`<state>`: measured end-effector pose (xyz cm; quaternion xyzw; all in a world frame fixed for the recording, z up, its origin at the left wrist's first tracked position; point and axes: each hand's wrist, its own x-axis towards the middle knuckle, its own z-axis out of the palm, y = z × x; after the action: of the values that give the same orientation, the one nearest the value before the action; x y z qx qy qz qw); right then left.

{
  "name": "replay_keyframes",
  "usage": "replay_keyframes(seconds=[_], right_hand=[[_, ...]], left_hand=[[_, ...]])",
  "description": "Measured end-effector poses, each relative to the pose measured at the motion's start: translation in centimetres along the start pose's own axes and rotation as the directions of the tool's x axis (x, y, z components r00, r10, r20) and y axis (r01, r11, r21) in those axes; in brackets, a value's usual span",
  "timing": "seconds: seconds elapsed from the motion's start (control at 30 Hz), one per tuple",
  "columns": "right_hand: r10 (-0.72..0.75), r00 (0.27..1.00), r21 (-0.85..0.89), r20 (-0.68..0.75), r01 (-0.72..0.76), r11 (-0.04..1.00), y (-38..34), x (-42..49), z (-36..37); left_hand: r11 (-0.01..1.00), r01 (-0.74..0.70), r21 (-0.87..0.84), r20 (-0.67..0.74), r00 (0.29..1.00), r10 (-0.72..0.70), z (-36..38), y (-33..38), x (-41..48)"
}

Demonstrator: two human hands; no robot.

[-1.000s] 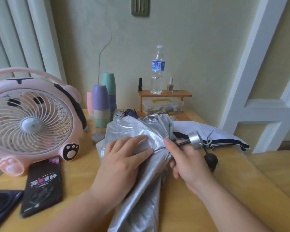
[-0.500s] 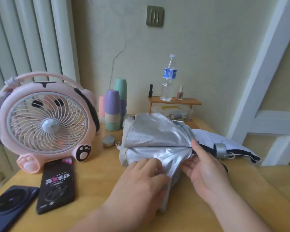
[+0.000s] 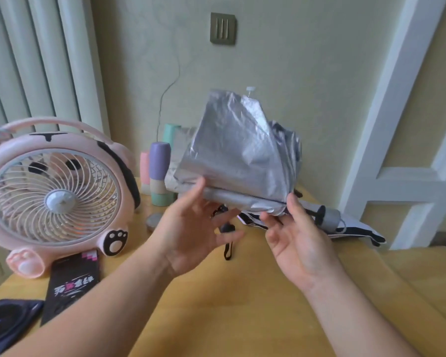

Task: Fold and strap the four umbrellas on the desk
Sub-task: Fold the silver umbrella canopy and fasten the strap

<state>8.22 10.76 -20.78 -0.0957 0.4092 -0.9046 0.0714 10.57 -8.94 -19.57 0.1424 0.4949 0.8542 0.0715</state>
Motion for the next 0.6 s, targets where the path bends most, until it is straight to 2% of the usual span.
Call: replay_keyframes(seconds=[0.07, 0.13, 0.2, 0.3, 0.4, 0.47, 0.53, 0.6], right_hand=[[0.109, 0.993, 0.031, 0.04, -0.11, 0.993, 0.9, 0.0, -0.7], [0.237, 0.97, 0.056, 0.058, -0.24, 0.969, 2.1, -0.1, -1.5], [0.325, 0.944, 0.013, 0.051, -0.326, 0.945, 3.0, -0.1, -2.3], [0.408, 0.905, -0.096, 0.12, -0.398, 0.912, 3.4, 0.1, -2.9], [0.419, 0.814, -0.117, 0.402, -0.408, 0.905, 2.4, 0.4, -4.0], [0.397, 0.758, -0.077, 0.518, -0.42, 0.904, 1.1, 0.8, -5.2], [0.447, 0.732, -0.075, 0.514, -0.48, 0.874, -0.5, 0.8, -6.3], [0.543, 0.722, -0.274, 0.428, -0.469, 0.84, -2.0, 0.5, -6.5]], left_hand=[[0.966, -0.022, -0.256, -0.185, 0.982, -0.027, -0.9, -0.2, 0.3], [0.954, -0.024, -0.297, -0.388, 0.917, -0.098, -2.4, -1.4, 0.0], [0.97, 0.018, -0.241, -0.51, 0.848, -0.143, -3.8, -2.6, -0.8], [0.974, 0.001, -0.225, -0.586, 0.799, -0.136, -4.8, -2.9, -1.4], [0.982, -0.039, -0.185, -0.606, 0.792, -0.083, -4.4, -2.3, -1.4], [0.983, -0.056, -0.175, -0.619, 0.783, -0.066, -4.5, -2.2, -1.4], [0.983, -0.059, -0.174, -0.625, 0.778, -0.064, -4.4, -2.3, -1.6], [0.99, -0.046, -0.131, -0.64, 0.767, -0.049, -4.1, -2.9, -1.8]])
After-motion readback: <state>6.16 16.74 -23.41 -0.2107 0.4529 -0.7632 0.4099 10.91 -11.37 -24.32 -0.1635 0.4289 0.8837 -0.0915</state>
